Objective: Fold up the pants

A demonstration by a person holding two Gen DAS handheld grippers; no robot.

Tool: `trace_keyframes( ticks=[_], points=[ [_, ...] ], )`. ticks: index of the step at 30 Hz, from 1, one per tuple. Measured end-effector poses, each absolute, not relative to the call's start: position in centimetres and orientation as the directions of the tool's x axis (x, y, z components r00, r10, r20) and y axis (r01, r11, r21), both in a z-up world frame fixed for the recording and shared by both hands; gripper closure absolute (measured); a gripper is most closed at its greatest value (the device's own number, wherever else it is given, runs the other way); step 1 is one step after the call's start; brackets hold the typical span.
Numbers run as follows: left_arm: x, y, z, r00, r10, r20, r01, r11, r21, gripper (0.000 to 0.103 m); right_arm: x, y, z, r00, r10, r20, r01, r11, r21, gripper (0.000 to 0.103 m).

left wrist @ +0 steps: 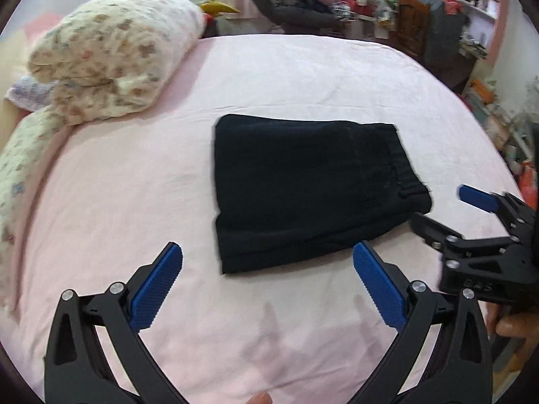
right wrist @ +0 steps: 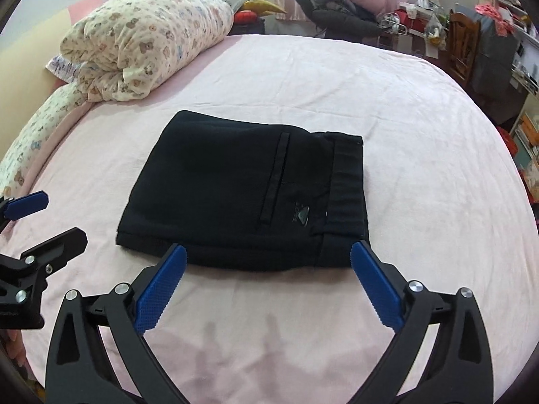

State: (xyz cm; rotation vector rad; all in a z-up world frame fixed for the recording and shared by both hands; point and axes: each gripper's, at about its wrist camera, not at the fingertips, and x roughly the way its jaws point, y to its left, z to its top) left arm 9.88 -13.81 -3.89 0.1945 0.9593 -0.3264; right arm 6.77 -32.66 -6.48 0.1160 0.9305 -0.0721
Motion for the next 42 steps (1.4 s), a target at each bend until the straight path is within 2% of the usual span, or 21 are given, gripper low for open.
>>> trace_keyframes(
  ticks=[10,23,30,34,42],
  points=[
    [7.5,-11.6,-3.1,0.530,-0.201,-0.824,0.282,0.958,-0.052,0.002,3.1,-32.1,-5.6,0.591,-0.040,-0.806,0.166,0.983,0.074,0.003],
    [5.1,-11.6,-1.9,0.568,-0.135,-0.812,0.256,0.967,0.018,0.002,0.2,-31.2,-4.8,0.592,-0.063,-0.803,0.182,0.982,0.057,0.002],
    [3.4,-11.2,0.0,0.624,-0.148,-0.767,0.261,0.965,0.026,0.002,-1.5,-30.5,-4.4,0.592,-0.052,-0.804,0.160,0.986,0.054,0.002],
    [2.5,-11.5,1.0,0.665,-0.111,-0.739,0.252,0.964,0.082,0.002,-1.8,-30.3,-4.2,0.595,-0.047,-0.802,0.152,0.987,0.054,0.002],
    [2.2,-10.4,1.8,0.672,-0.198,-0.714,0.257,0.966,-0.026,0.002,-2.2,-29.7,-3.6,0.608,-0.045,-0.793,0.137,0.989,0.049,0.002]
  ],
)
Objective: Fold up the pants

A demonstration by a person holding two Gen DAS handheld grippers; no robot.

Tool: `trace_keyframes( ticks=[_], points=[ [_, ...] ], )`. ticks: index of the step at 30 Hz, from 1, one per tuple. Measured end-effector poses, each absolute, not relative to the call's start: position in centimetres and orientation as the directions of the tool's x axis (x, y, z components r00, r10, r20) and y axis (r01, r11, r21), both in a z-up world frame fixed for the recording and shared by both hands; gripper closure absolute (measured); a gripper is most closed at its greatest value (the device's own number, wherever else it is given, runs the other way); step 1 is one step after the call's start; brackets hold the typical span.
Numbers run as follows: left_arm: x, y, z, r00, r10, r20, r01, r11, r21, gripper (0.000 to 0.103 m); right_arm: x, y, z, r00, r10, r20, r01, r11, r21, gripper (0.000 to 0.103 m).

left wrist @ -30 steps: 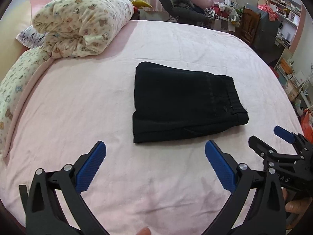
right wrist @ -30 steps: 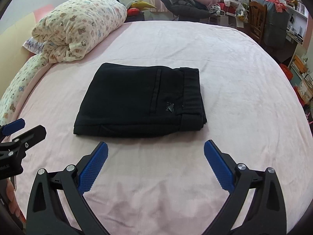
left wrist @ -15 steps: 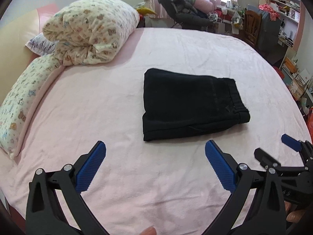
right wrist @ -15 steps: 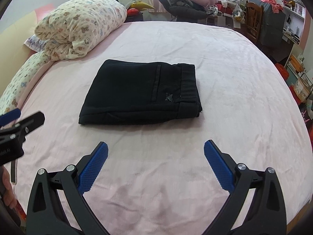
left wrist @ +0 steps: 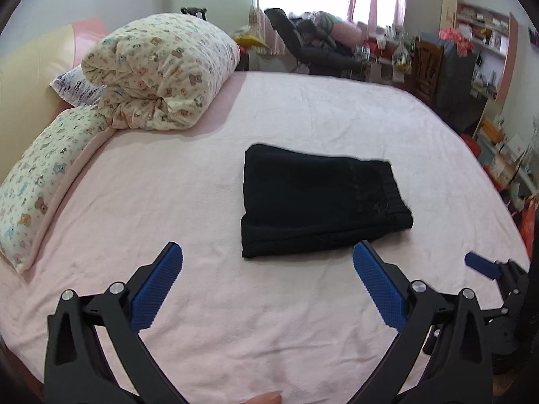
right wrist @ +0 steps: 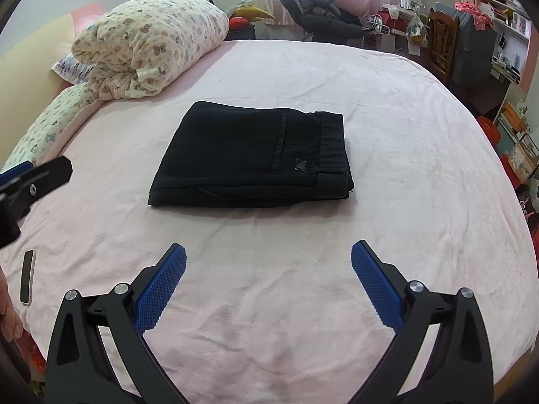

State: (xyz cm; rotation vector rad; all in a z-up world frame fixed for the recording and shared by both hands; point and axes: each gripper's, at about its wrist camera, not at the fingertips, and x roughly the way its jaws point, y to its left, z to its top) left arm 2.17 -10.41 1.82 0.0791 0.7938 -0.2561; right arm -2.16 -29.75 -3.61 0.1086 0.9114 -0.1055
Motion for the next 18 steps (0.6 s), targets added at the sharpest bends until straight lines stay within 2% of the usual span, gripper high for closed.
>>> trace_keyframes(
  ticks=[6,10,18],
  points=[
    [1.4,-9.7,2.2,0.721,-0.218,-0.658,0.249,0.967,-0.048,0.002,-2.3,-29.5,-3.5,0.613,-0.042,-0.789,0.132,0.990,0.049,0.002],
    [2.0,-10.2,1.0,0.666,-0.198,-0.719,0.261,0.965,-0.024,0.002,-2.2,-29.4,-3.5,0.611,-0.041,-0.791,0.131,0.990,0.050,0.002],
    [1.5,-11.8,-1.2,0.613,-0.153,-0.776,0.303,0.951,0.052,0.002,-2.5,-29.4,-3.5,0.611,-0.067,-0.789,0.150,0.988,0.032,0.002]
  ],
)
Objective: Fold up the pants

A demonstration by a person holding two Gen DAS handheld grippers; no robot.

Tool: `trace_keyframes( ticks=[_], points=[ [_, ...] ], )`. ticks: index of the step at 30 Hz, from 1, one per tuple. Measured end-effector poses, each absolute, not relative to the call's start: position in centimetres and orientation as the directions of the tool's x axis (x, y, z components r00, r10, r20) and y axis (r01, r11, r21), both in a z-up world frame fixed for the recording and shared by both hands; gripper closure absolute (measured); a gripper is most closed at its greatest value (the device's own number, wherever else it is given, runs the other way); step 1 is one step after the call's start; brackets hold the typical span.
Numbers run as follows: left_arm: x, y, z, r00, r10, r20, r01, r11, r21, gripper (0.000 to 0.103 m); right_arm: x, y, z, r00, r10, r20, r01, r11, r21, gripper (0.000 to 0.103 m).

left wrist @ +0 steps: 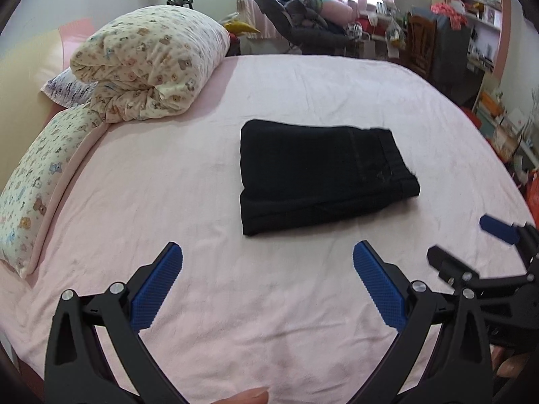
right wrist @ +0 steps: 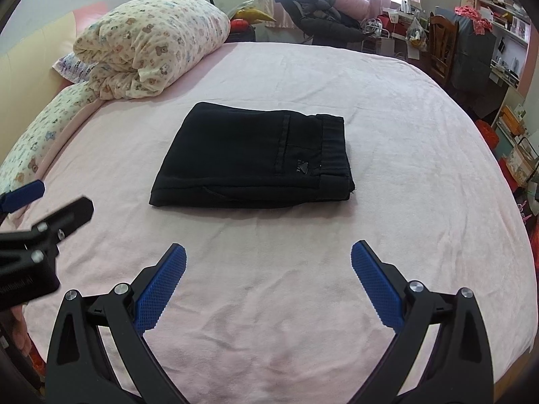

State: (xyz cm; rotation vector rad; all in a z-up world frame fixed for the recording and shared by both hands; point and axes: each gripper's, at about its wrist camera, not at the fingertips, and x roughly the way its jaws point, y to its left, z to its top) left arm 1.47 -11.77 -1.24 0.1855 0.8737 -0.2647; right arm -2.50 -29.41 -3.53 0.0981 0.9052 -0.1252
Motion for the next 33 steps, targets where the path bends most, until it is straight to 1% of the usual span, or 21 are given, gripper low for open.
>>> trace_keyframes(
  ticks=[10,17,22,33],
  points=[
    [1.6,-11.7,-2.7,0.576,-0.111,-0.810,0.298,0.951,0.082,0.002,-2.6,-29.9,-3.8,0.607,-0.088,-0.790,0.175,0.984,0.025,0.002],
    [1.6,-12.1,-3.1,0.560,-0.121,-0.819,0.327,0.941,0.085,0.002,-2.8,-30.3,-3.7,0.614,-0.121,-0.780,0.196,0.981,0.002,0.002],
    [1.6,-12.4,-3.5,0.557,-0.107,-0.824,0.346,0.931,0.113,0.002,-3.0,-31.0,-3.7,0.610,-0.139,-0.780,0.220,0.976,-0.002,0.002],
    [2.1,-11.9,-4.1,0.545,-0.074,-0.835,0.334,0.933,0.135,0.002,-2.9,-30.8,-3.9,0.608,-0.124,-0.784,0.212,0.977,0.010,0.002]
  ],
)
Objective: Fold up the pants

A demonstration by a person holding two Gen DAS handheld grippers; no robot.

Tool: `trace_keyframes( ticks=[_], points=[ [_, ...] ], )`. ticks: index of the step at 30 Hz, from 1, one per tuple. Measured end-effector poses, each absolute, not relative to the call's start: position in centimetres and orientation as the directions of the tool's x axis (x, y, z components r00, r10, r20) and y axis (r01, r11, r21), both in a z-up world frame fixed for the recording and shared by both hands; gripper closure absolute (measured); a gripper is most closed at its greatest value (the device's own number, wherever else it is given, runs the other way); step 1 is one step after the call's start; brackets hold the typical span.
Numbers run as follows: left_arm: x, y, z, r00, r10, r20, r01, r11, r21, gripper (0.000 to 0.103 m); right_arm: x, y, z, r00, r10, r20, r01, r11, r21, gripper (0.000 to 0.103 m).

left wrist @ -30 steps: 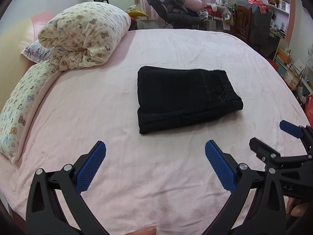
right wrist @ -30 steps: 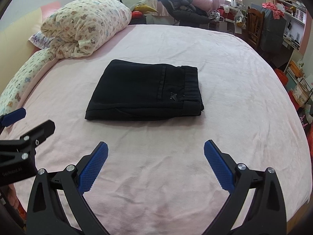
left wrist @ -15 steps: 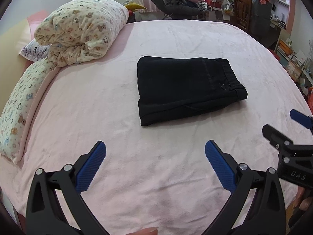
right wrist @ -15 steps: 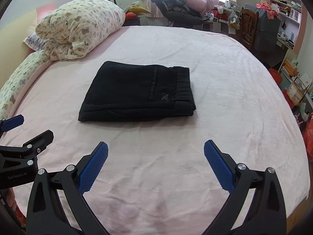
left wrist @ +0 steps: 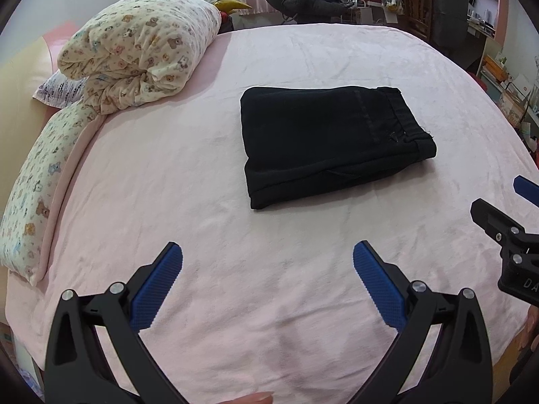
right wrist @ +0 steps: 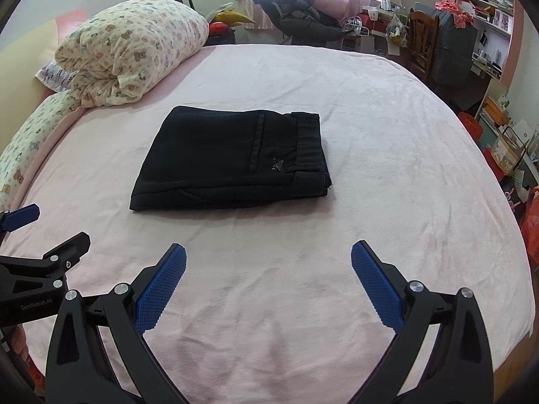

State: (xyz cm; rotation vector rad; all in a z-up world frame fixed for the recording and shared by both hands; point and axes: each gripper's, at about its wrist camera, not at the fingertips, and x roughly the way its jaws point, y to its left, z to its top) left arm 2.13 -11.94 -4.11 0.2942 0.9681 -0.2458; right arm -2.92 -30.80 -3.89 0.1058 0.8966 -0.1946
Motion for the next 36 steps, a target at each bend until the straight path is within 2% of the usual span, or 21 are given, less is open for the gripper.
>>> trace_keyframes(
  ticks=[36],
  points=[
    [3.0,-10.5,-4.8,0.533,-0.053,-0.844,0.297,0.946,0.128,0.002,-2.3,-30.4,-4.1,0.605,-0.107,-0.789,0.194,0.981,0.015,0.002]
  ],
)
